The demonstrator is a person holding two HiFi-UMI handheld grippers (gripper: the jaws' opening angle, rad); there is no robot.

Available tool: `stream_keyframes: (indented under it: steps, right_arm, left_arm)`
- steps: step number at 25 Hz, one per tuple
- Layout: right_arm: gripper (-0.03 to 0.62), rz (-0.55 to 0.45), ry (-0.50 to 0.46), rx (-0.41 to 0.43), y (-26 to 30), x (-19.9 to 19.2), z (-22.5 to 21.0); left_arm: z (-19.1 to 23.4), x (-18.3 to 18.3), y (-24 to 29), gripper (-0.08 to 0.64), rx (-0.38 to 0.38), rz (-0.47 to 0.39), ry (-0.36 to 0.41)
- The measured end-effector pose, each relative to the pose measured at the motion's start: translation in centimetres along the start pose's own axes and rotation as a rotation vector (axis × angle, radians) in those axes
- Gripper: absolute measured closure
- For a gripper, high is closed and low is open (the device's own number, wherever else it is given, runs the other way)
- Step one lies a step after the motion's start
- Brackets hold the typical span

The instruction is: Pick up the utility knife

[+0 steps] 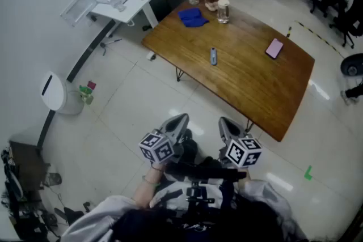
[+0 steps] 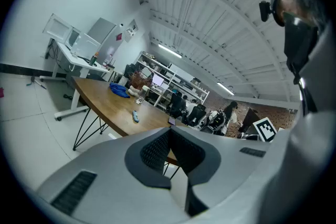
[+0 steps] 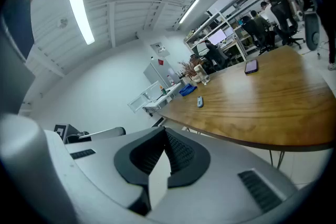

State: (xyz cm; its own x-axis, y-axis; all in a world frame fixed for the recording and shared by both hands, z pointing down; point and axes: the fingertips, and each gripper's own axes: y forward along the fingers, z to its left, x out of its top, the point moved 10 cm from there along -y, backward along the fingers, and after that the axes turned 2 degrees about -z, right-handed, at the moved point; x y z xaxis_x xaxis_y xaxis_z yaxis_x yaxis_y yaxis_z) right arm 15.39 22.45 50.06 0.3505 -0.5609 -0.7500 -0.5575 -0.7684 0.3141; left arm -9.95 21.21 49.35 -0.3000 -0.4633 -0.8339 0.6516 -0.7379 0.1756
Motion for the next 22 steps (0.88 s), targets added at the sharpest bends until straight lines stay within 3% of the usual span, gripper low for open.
stream_keyframes:
  steps: [7, 16, 22]
  right_arm:
    - [0.583, -0.028, 0.008, -0.049, 4.9, 2.9, -2.0]
    - [0.583, -0.135, 0.048, -0.182, 14.2, 8.1, -1.7]
    - [0.583, -0.155, 0.054, -0.256, 18.4, 8.9, -1.4]
  left_arm:
    - [4.6, 2.5, 4.9, 0.555, -0.049, 0.018, 0.002]
    - [13.9, 11.7, 12.1, 0.555, -0.158, 0.048, 0.061]
    - [18.3, 13.9, 15.7, 0.555, -0.221, 0.094, 0.049]
